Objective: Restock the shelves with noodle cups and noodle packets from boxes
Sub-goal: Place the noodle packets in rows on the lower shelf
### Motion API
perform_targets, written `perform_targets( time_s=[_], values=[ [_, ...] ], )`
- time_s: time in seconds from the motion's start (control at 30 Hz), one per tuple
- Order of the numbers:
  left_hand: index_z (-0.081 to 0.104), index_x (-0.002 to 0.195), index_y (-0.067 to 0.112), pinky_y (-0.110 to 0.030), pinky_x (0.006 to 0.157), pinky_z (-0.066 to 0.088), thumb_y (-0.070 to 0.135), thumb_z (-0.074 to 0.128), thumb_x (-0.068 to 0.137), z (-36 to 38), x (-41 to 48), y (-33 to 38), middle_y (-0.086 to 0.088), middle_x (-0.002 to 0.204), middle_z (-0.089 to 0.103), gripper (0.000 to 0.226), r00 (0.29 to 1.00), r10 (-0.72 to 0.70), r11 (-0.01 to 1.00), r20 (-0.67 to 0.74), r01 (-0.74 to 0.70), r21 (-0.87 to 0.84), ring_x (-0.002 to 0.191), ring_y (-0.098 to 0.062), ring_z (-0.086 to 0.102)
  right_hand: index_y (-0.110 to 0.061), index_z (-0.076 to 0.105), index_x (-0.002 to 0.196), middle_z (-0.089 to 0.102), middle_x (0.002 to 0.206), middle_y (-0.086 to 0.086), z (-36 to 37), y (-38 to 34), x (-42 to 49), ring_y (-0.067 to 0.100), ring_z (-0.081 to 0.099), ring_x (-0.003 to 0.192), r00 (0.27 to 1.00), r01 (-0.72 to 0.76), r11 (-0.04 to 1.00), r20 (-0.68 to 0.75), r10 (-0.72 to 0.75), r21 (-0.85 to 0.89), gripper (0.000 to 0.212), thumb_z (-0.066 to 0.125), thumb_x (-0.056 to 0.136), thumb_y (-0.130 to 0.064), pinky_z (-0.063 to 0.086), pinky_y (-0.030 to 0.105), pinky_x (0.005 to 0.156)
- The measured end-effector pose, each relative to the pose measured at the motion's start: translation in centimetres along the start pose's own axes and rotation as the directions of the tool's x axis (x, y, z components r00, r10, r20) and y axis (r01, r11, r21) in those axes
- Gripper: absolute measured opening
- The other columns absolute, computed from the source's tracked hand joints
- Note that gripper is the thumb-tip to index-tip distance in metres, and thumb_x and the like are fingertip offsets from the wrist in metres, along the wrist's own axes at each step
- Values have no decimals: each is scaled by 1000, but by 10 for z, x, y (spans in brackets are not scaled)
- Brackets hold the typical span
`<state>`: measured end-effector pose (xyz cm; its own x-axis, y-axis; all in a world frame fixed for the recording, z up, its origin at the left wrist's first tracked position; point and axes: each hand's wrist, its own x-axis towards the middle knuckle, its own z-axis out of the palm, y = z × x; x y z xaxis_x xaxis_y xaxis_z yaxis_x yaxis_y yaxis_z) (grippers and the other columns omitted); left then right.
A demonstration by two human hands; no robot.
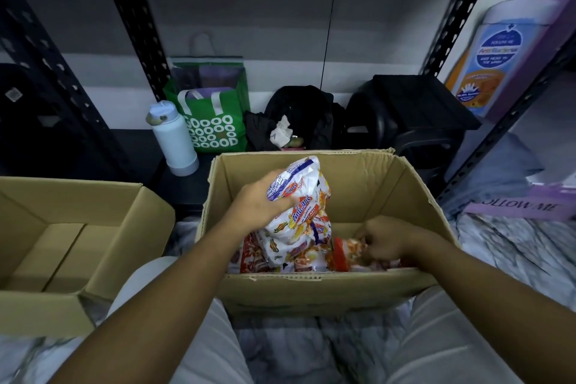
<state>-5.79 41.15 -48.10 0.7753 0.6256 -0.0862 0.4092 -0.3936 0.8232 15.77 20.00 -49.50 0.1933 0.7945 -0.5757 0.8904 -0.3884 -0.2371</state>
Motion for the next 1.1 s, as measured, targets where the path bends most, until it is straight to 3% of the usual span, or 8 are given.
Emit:
perform_targets(
  time_s=[0.13,0.27,0.47,0.57,0.7,0.83,0.93,1.1],
  values=[
    [64,128,37,-21,79,59,46,85,81,-1,8,12,17,101,76,52,999,6,999,-50,-8,-46,84,4,71,-36,73,100,75,88,-12,-30,-10,-30,3,67,73,989,142,952,-71,-127,270,13,76,90,-29,53,28,72],
    [68,132,26,-33,100,55,38,88,80,-1,31,25,12,118,73,57,992,94,993,-85,-100,-62,108,-5,68,-32,67,123,74,107,-7,-42,-28,-42,3,69,89,969,237,800,-196,-152,552,34,78,92,-21,53,19,74],
    [72,124,24,-28,97,51,39,65,100,-7,26,46,15,115,70,29,990,128,991,-61,-129,-23,108,1,63,-22,60,123,72,115,-3,-22,-62,-9,5,70,102,949,266,686,-310,-62,677,31,73,95,-25,59,31,89],
    [63,134,35,-11,84,47,57,55,100,-9,-3,40,28,116,63,41,986,112,993,124,-117,30,103,16,57,-26,62,111,73,103,-3,-19,-74,5,14,71,92,913,265,692,-405,43,671,29,77,90,-39,60,35,82],
    [51,141,45,-36,99,55,70,77,76,-5,-15,17,19,126,65,74,935,24,997,354,-50,65,110,-2,64,-29,63,107,78,92,9,-30,-81,18,27,67,70,914,231,547,-372,161,804,51,86,70,-57,52,42,64],
    [65,118,35,-46,92,59,48,93,69,-4,-17,11,9,106,76,58,982,-1,994,191,22,-108,94,-10,73,-22,67,108,78,92,0,-41,-80,9,19,75,81,896,257,413,-376,237,874,33,74,90,-48,60,40,82],
    [64,117,36,-36,78,64,47,92,71,-7,-24,27,11,105,75,55,1000,-13,985,12,15,-170,86,-2,73,-25,66,113,74,104,-5,-51,-70,-11,13,71,92,838,163,571,-419,350,804,56,54,89,-75,54,32,80],
    [57,126,36,-23,74,56,58,84,75,0,-26,64,18,118,57,61,903,260,963,-341,-216,160,97,0,61,-32,69,114,78,97,2,-84,-78,-35,25,75,87,894,94,526,-305,330,845,81,30,81,-94,62,41,79]
  ],
)
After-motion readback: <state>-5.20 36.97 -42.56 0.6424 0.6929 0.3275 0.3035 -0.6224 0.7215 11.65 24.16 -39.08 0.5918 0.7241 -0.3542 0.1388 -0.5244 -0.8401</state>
